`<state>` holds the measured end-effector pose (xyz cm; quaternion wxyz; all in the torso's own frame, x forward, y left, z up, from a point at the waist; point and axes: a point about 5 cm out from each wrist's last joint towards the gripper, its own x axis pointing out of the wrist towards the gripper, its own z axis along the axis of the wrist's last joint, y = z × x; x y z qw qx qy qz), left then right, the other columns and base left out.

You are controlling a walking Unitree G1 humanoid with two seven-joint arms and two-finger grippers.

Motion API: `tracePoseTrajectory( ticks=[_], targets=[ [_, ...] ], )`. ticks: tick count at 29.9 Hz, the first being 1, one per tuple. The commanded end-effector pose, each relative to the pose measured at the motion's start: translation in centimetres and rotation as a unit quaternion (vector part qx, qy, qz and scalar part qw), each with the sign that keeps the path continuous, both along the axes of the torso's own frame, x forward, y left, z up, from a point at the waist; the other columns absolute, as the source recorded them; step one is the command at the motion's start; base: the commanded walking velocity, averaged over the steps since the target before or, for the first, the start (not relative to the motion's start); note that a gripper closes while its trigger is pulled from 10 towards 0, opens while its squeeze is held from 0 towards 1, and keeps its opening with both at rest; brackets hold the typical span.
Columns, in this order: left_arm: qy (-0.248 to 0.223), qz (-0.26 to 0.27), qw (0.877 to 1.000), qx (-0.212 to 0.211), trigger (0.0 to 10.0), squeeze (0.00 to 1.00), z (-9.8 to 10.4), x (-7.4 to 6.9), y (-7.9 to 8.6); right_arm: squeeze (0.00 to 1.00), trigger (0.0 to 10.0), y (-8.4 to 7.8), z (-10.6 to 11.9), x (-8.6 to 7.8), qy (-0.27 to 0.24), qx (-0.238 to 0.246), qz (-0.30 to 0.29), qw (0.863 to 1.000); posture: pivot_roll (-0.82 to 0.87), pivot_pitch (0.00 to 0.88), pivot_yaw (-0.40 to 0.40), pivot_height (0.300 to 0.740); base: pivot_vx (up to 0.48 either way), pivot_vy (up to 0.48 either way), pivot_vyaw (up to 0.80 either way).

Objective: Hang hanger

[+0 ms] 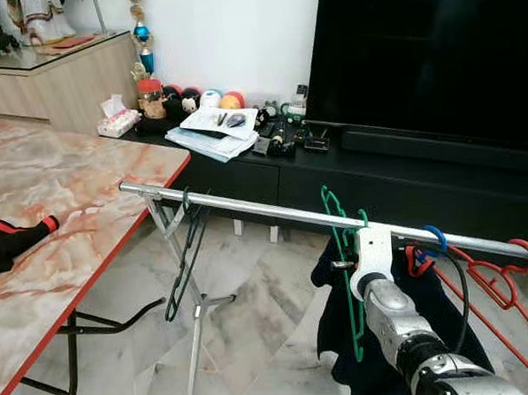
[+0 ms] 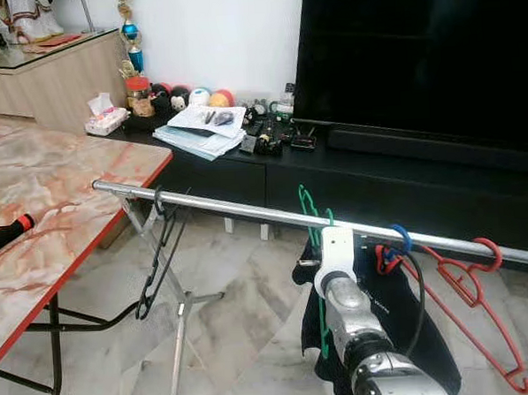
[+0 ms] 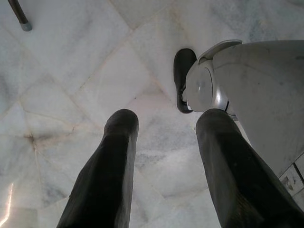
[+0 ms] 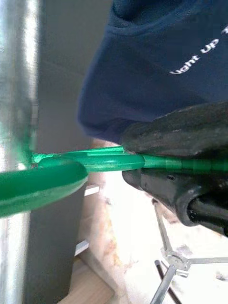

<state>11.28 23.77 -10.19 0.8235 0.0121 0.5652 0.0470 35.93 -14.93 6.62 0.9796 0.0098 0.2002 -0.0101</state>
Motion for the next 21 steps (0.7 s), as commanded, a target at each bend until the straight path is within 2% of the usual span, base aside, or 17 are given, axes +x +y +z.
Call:
tracePoseTrajectory(
  ticks=[1, 8, 15, 16, 17, 18, 19, 21],
  targets=[
    [0.006, -0.005, 1.000, 0.001, 10.0, 0.00, -0.2, -0.5, -0.2, 0.00, 10.0, -0.1, 0.2, 0.2, 0.016, -0.003, -0.006, 1.000, 0.18, 0.000, -0.028, 0.740, 0.000, 0.000, 0.00],
    [0.009, -0.004, 1.000, -0.005, 10.0, 0.00, -0.4, -0.9, -0.6, 0.00, 10.0, -0.2, -0.6, -0.2, 0.048, 0.003, -0.011, 0.999, 0.18, 0.000, -0.033, 0.740, 0.000, 0.000, 0.00],
    [0.013, -0.007, 1.000, -0.006, 10.0, 0.00, -0.5, -1.2, -0.7, 0.00, 10.0, -0.3, -1.1, -0.6, 0.052, 0.005, 0.003, 0.999, 0.17, 0.000, -0.035, 0.740, 0.000, 0.000, 0.00],
    [0.014, -0.007, 1.000, -0.006, 10.0, 0.00, -0.5, -1.3, -0.6, 0.58, 10.0, -0.3, -1.0, -0.6, 0.041, 0.010, 0.008, 0.999, 0.17, 0.000, -0.035, 0.740, 0.000, 0.000, 0.00],
    [0.013, -0.007, 1.000, -0.006, 10.0, 0.00, -0.5, -1.3, -0.6, 0.58, 10.0, -0.3, -1.0, -0.6, 0.037, 0.012, 0.010, 0.999, 0.17, 0.000, -0.034, 0.740, 0.000, 0.000, 0.00],
    [0.013, -0.007, 1.000, -0.006, 10.0, 0.00, -0.5, -1.3, -0.6, 0.78, 10.0, -0.3, -0.9, -0.5, 0.032, 0.012, 0.011, 0.999, 0.17, 0.000, -0.034, 0.740, 0.000, 0.000, 0.00],
    [0.014, -0.008, 1.000, -0.005, 10.0, 0.00, -0.5, -1.3, -0.6, 0.90, 10.0, -0.3, -0.7, -0.5, 0.022, 0.011, 0.013, 1.000, 0.17, 0.000, -0.034, 0.740, 0.000, 0.000, 0.00],
    [0.014, -0.008, 1.000, -0.005, 10.0, 0.00, -0.5, -1.3, -0.6, 0.90, 10.0, -0.3, -0.7, -0.4, 0.017, 0.011, 0.016, 1.000, 0.17, 0.000, -0.034, 0.740, 0.000, 0.000, 0.00]
  ],
)
